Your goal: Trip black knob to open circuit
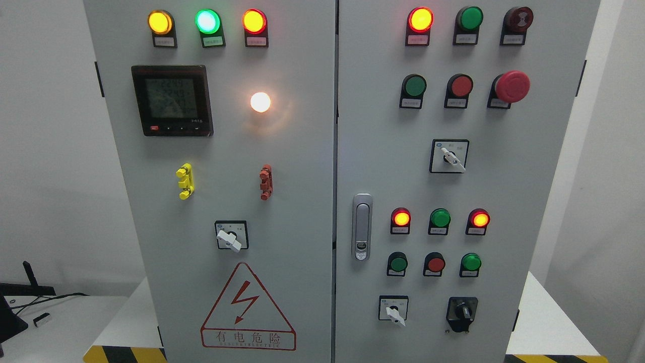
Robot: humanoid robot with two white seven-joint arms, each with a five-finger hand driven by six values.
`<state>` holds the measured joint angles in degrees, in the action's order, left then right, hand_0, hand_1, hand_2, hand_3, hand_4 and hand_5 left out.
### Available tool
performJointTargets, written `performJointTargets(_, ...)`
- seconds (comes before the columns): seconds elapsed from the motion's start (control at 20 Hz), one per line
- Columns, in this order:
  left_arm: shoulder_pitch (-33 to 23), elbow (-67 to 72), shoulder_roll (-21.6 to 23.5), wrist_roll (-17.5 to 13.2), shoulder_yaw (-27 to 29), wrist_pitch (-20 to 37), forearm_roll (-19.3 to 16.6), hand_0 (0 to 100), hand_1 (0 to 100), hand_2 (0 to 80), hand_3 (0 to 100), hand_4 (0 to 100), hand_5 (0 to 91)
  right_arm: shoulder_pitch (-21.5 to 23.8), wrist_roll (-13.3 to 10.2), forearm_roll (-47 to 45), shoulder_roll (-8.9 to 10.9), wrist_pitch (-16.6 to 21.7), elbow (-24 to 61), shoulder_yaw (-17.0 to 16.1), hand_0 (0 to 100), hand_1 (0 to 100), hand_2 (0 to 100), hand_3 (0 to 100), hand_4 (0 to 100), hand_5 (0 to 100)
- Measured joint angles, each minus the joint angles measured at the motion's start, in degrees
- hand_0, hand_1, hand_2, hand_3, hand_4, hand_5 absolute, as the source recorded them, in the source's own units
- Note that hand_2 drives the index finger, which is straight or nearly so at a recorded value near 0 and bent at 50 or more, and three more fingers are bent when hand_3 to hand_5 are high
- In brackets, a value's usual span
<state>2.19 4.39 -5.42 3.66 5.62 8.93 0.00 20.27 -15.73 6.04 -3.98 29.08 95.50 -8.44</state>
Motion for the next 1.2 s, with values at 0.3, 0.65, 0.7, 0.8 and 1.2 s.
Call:
performJointTargets(0.3, 0.0, 0.0, 0.0, 0.0, 0.0, 0.0, 0.0, 12, 39, 0.0, 0, 0, 0.0, -5.7, -1.6, 4.0, -0.14, -9.2, 1.6, -0.1, 35, 78, 40, 86, 96, 100)
performJointTargets(0.65, 0.0, 0.0, 0.0, 0.0, 0.0, 0.0, 0.0, 12, 39, 0.0, 0, 0, 0.0, -11.7, -1.8, 5.5, -0.12, -15.4, 1.8, 0.2, 36, 78, 43, 91, 98, 100)
performJointTargets(0.7, 0.0, 0.0, 0.0, 0.0, 0.0, 0.0, 0.0, 12, 39, 0.0, 0, 0, 0.0, -12.5, -1.8, 5.6, -0.11, -16.0, 1.8, 0.2, 37, 78, 43, 91, 98, 100)
performJointTargets(0.8, 0.0, 0.0, 0.0, 0.0, 0.0, 0.0, 0.0, 12, 39, 0.0, 0, 0, 0.0, -13.6, -1.8, 5.7, -0.10, -17.0, 1.8, 0.4, 39, 78, 44, 91, 99, 100)
performJointTargets(1.2, 0.0, 0.0, 0.0, 0.0, 0.0, 0.0, 0.0, 12, 39, 0.0, 0, 0, 0.0, -17.5, -1.7, 5.9, -0.10, -20.0, 1.2, 1.7, 45, 78, 45, 93, 99, 100)
